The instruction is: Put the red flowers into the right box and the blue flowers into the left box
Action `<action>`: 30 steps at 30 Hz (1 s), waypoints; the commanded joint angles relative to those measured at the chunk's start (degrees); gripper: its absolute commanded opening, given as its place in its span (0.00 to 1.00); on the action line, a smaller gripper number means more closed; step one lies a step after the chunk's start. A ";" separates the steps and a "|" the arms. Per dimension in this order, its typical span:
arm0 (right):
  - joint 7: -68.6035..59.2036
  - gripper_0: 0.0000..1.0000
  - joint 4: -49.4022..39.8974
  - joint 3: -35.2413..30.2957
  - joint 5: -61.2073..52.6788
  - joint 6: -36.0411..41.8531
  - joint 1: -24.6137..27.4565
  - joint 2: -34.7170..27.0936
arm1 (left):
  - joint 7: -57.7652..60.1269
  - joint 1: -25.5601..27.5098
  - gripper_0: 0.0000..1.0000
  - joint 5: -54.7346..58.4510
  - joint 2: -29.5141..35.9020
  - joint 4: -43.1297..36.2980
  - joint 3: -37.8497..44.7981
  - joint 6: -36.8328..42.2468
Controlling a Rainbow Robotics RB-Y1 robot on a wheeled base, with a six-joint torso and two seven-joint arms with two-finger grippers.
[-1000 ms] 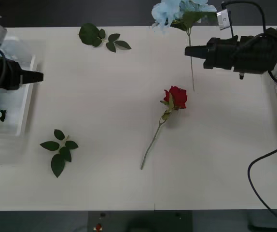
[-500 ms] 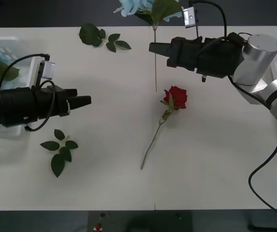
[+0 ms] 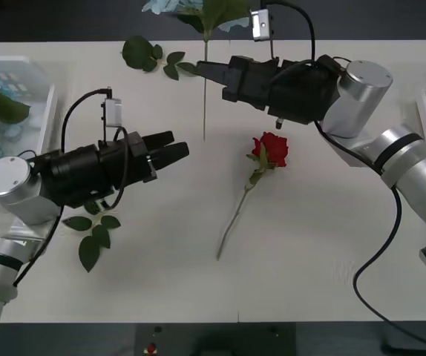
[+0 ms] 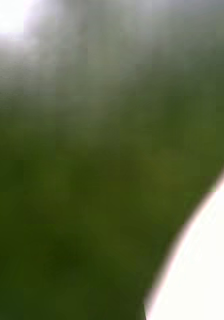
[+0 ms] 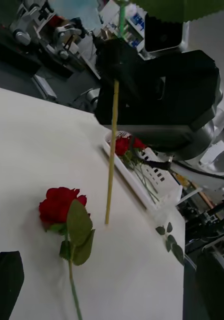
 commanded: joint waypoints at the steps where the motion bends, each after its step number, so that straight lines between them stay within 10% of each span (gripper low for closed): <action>1: 1.55 0.00 -1.91 -0.29 -0.70 0.01 -1.67 0.05 | -4.38 -3.13 1.00 -0.21 -2.86 -1.09 0.59 -1.22; 16: 1.55 0.00 -1.83 -0.29 -0.61 -0.07 -1.58 -0.13 | -4.56 -9.02 1.00 -0.74 -4.71 2.78 -5.48 -14.93; 25: 1.55 0.00 -1.83 -0.29 -0.61 -0.34 -1.58 -0.13 | -4.38 -10.34 0.02 -3.20 -4.62 5.50 -6.53 -15.37; 30: 1.55 0.00 -1.83 -0.29 -0.61 -0.34 -1.58 -0.21 | -3.94 -10.34 0.00 -3.29 -4.62 5.50 -6.44 -15.28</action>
